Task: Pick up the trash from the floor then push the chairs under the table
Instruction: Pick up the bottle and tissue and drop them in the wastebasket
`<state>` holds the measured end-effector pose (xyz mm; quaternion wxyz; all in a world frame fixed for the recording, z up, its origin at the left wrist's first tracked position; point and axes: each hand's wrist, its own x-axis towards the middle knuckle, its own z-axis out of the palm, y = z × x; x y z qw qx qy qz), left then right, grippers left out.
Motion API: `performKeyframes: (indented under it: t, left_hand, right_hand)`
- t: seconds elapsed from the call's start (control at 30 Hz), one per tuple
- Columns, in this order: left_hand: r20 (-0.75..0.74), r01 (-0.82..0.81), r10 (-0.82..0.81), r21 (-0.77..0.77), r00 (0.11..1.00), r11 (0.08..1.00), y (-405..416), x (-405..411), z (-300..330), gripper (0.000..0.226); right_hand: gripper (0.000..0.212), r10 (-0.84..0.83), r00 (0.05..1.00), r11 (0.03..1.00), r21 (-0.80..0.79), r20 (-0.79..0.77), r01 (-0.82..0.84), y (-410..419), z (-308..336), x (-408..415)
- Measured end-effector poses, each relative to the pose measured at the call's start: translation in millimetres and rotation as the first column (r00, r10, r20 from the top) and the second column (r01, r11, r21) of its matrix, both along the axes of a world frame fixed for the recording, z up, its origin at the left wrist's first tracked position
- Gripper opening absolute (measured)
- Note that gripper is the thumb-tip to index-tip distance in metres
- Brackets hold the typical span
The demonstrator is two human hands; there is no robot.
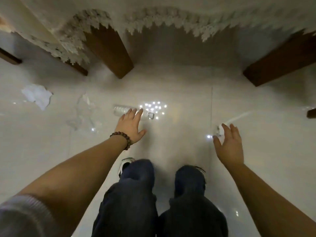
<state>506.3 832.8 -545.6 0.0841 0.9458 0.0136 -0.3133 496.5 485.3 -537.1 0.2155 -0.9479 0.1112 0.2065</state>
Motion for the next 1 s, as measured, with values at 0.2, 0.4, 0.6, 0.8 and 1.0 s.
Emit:
performKeyframes:
  t: [0.2,0.4,0.6,0.8,1.0]
  left_hand:
    - [-0.021,0.116,-0.114,0.096,0.993,0.989,38.8,34.6,-148.4,0.099]
    - [0.147,0.194,-0.219,0.167,0.965,0.967,39.7,55.2,-212.4,0.069]
    - [0.274,0.204,-0.189,-0.028,0.943,0.979,-23.4,87.8,-203.7,0.08]
    - [0.327,0.183,-0.122,-0.164,0.937,0.969,-84.6,107.3,-190.3,0.077]
    - [0.353,0.135,-0.048,-0.227,0.934,0.965,-93.3,103.9,-187.2,0.078]
  right_hand:
    - [0.056,0.076,0.996,0.994,-0.08,0.051,-0.072,-11.8,-133.2,8.4]
    - [0.059,0.079,0.992,0.988,-0.137,0.103,-0.065,-43.8,-189.0,9.4]
    - [0.079,-0.066,0.996,0.981,-0.18,0.052,0.074,-75.3,-205.3,10.2]
    - [0.086,-0.104,0.993,0.976,-0.197,-0.052,0.092,-88.7,-219.0,30.3]
    - [0.045,-0.085,0.995,0.98,-0.187,-0.05,0.074,-87.8,-232.0,33.3]
